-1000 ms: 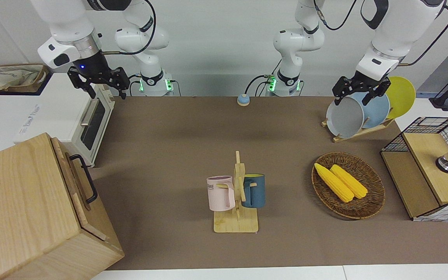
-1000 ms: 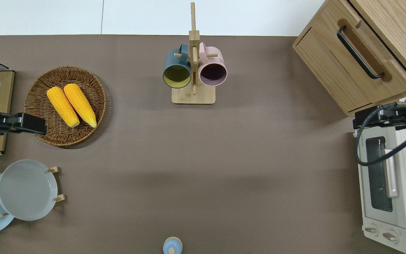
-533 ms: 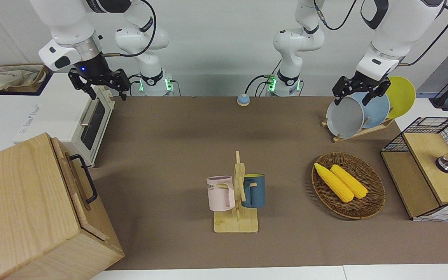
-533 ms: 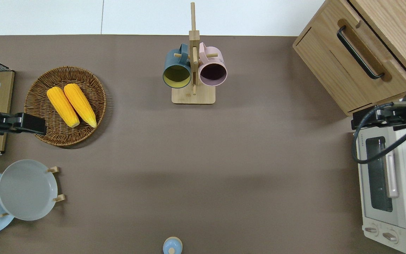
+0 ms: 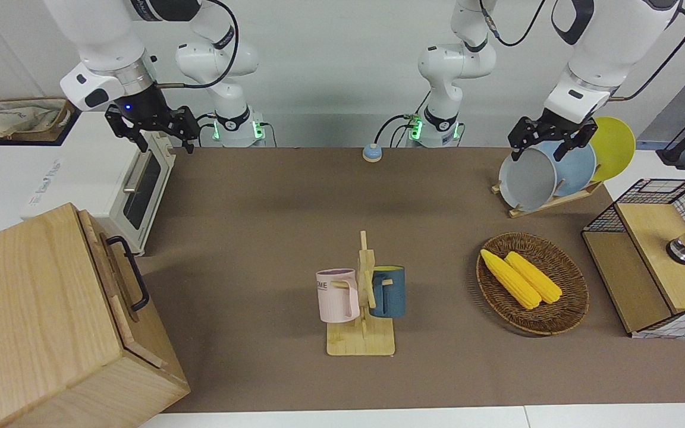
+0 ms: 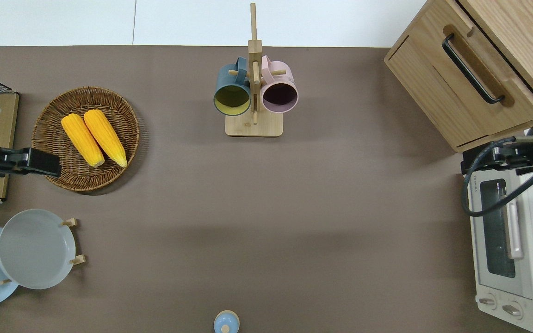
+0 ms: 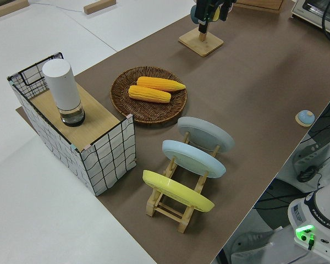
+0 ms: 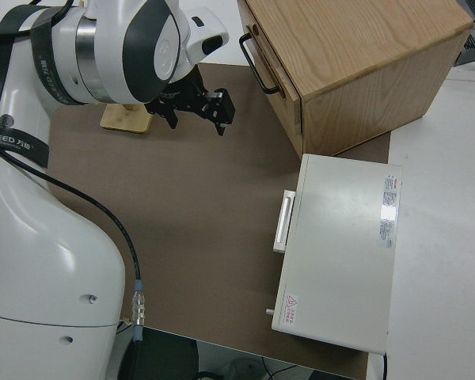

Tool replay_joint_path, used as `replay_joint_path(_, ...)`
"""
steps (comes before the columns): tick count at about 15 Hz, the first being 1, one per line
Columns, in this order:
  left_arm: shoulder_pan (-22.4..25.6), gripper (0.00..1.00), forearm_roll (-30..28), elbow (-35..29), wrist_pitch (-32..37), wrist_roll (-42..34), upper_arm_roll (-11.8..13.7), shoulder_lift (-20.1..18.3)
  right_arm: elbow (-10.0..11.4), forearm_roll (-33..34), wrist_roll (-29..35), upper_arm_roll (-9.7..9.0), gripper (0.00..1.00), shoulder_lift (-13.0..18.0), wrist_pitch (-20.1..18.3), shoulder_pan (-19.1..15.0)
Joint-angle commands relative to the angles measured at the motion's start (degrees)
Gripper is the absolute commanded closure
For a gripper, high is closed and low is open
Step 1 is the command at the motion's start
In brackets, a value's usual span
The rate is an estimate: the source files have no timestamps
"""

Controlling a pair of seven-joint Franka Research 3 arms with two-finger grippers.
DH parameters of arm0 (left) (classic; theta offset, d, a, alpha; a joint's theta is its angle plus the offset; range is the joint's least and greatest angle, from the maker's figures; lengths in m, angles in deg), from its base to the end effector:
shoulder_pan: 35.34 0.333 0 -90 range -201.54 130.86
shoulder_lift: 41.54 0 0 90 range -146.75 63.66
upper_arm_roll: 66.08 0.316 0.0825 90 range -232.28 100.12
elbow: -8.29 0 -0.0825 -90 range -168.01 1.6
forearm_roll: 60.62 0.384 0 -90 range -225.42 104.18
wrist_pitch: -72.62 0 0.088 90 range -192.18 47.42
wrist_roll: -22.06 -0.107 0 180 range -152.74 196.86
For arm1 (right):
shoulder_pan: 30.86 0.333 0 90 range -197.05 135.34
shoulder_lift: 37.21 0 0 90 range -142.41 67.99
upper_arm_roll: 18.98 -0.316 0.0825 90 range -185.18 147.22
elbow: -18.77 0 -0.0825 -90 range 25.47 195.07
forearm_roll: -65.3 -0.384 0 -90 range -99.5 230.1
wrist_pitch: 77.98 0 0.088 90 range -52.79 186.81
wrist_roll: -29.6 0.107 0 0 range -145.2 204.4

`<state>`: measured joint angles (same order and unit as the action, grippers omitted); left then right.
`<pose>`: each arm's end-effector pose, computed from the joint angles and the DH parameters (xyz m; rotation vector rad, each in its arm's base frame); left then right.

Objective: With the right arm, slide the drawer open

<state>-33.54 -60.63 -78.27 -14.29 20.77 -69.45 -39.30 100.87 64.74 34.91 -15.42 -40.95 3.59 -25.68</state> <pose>0.5612 -0.0147 0.6263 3.1378 -0.0783 -0.0517 0.5594 0.0183 0.6399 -3.1367 0.0994 0.1171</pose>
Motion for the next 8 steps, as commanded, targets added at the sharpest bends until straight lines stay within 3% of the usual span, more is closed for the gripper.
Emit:
replay_joint_path(1, 0.31, 0.01, 0.98, 1.49, 1.13, -0.56, -0.40, 0.65, -0.19, -0.31, -1.01, 0.13, 0.015, 0.40, -0.81, 0.62)
replay_joint_path(4, 0.31, 0.01, 0.98, 1.40, 1.13, -0.56, -0.40, 0.65, -0.28, -0.05, -0.65, 0.04, 0.015, 0.49, -0.81, 2.20)
replay_joint_path(8, 0.31, 0.01, 0.98, 1.49, 1.13, -0.47, -0.40, 0.65, -0.28, 5.73, 0.22, -0.05, 0.015, 0.49, -0.63, 5.89)
